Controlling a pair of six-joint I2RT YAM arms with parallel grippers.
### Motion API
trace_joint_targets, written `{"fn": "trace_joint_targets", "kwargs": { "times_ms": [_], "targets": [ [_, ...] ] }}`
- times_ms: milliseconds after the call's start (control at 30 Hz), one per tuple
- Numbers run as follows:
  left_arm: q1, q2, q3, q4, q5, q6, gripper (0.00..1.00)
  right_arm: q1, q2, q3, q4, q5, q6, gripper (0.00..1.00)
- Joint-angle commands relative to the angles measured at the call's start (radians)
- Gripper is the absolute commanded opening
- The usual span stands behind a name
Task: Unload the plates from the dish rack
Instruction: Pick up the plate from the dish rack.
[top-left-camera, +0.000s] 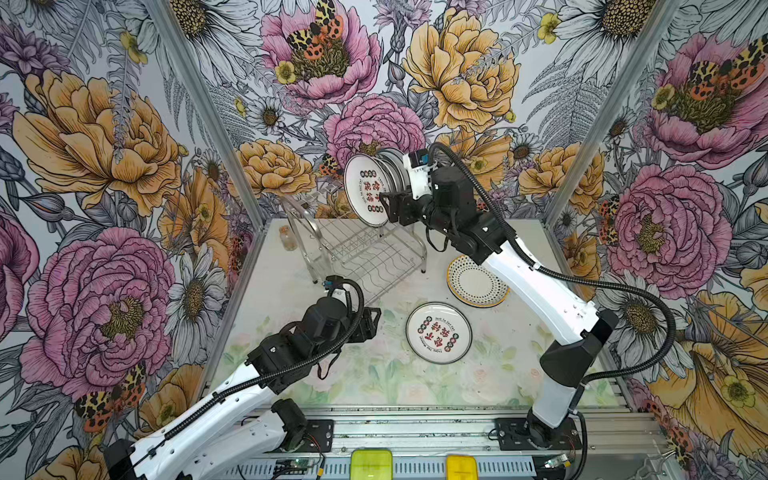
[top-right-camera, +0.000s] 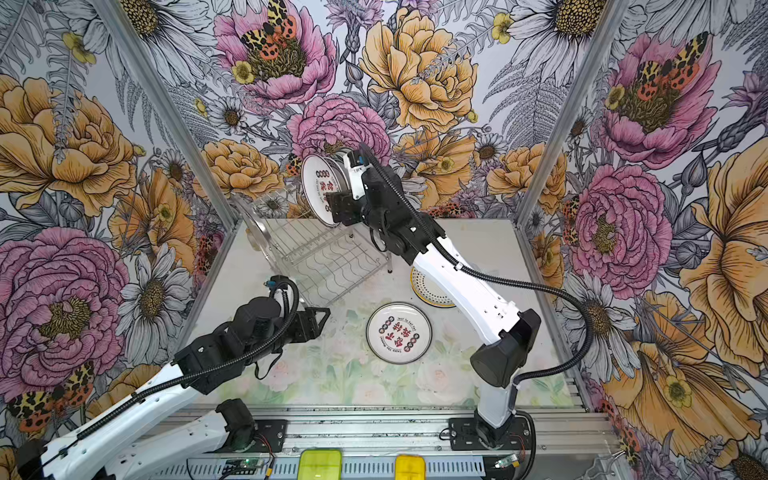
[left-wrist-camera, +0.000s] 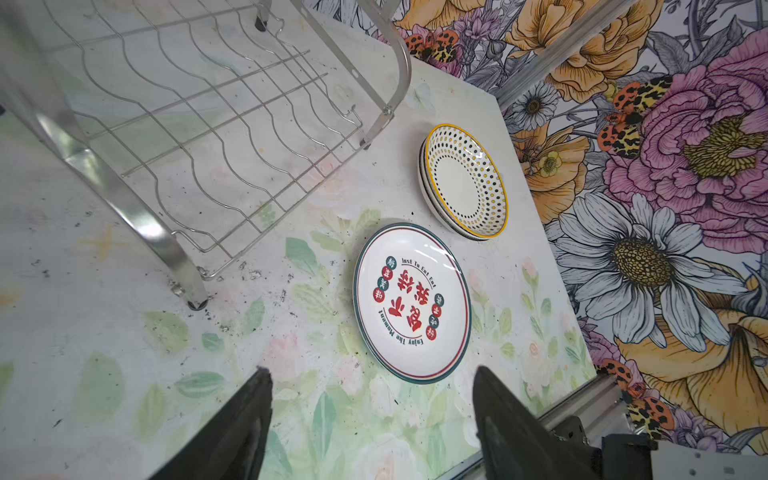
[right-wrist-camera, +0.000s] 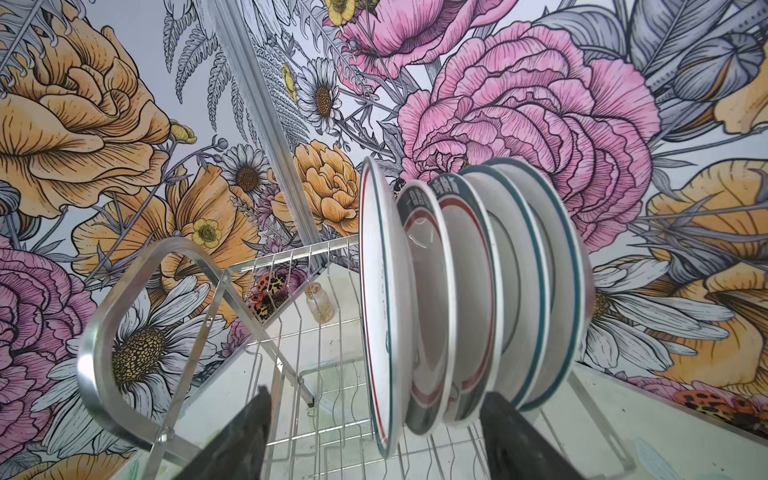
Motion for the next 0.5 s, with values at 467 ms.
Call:
{"fn": "trace_joint_targets", "kwargs": {
  "times_ms": [467],
  "targets": [
    [0.299, -0.117, 0.030, -0.087, 0.203, 0.106, 0.77, 0.010, 0.117, 0.166, -0.001, -0.044, 0.088, 0.61]
  ]
}}
